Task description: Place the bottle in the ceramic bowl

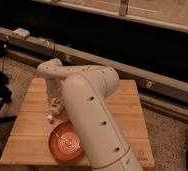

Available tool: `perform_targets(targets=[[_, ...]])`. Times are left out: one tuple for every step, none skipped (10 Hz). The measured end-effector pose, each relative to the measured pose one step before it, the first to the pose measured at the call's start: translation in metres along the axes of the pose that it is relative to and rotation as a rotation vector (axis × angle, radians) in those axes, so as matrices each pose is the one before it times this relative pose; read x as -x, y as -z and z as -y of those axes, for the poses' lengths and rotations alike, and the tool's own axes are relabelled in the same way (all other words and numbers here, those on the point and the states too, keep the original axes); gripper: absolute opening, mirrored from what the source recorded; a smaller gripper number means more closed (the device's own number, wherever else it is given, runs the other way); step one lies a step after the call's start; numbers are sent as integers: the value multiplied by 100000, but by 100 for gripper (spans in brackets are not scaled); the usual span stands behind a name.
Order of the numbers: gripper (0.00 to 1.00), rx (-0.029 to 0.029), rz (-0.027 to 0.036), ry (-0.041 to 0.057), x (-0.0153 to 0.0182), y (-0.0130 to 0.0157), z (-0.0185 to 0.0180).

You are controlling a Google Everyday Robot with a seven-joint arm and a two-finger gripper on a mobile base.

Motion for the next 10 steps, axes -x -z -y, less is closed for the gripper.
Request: perform_targets(targets=[[65, 291, 20, -330, 61, -194, -122], [65, 131, 177, -178, 54, -229, -214], [65, 2, 63, 2, -3, -142, -147], [61, -271, 58, -38, 8, -165, -88], [53, -962, 9, 158, 2, -133, 78], [43, -795, -4, 350, -37, -85, 21], [33, -594, -9, 632, -108, -10, -25], [22, 34, 293, 893, -45, 261, 129], [13, 342, 563, 1261, -110, 570, 78], [4, 1090, 557, 1590, -317, 1001, -206]])
